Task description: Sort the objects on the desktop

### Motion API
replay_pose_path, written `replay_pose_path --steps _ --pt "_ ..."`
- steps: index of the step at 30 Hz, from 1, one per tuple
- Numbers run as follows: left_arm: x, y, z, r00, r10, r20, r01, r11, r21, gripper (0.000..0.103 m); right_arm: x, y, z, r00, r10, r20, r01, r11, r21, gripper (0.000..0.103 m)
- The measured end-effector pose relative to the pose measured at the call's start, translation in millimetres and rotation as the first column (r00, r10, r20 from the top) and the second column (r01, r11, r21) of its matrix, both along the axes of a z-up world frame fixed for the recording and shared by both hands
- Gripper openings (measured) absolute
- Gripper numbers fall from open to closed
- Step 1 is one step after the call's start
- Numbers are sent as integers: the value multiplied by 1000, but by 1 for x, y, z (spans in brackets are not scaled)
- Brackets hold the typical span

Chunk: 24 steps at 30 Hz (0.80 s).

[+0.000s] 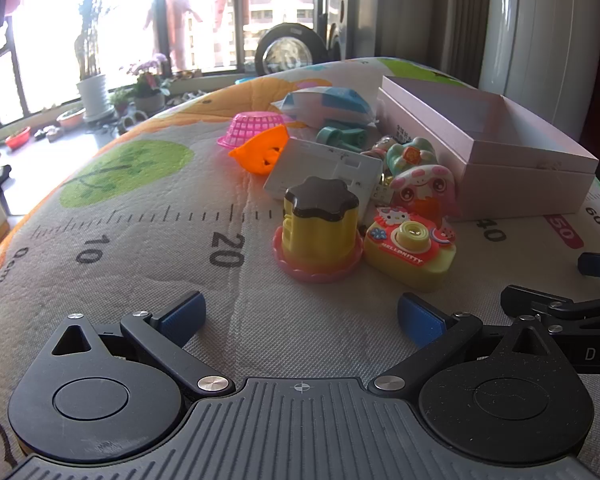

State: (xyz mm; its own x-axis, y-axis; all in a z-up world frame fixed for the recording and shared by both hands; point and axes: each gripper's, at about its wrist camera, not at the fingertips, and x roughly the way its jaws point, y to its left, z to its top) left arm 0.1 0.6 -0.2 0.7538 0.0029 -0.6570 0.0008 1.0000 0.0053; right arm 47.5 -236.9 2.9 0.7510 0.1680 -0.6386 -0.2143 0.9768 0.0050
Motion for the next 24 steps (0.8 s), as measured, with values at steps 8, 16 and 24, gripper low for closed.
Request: replay_pose_path --steps 8,16,24 --pt "0 -1 0 1000 1 1 -1 1000 3 103 -1 0 0 1000 0 1 0 1000 1 103" --pt "-1 0 0 1000 5 3 -5 1000 5 103 -1 0 0 1000 0 1 0 1000 1 103" --pt "-1 0 0 1000 3 3 -3 1000 4 103 -1 0 0 1000 0 2 0 1000 2 103"
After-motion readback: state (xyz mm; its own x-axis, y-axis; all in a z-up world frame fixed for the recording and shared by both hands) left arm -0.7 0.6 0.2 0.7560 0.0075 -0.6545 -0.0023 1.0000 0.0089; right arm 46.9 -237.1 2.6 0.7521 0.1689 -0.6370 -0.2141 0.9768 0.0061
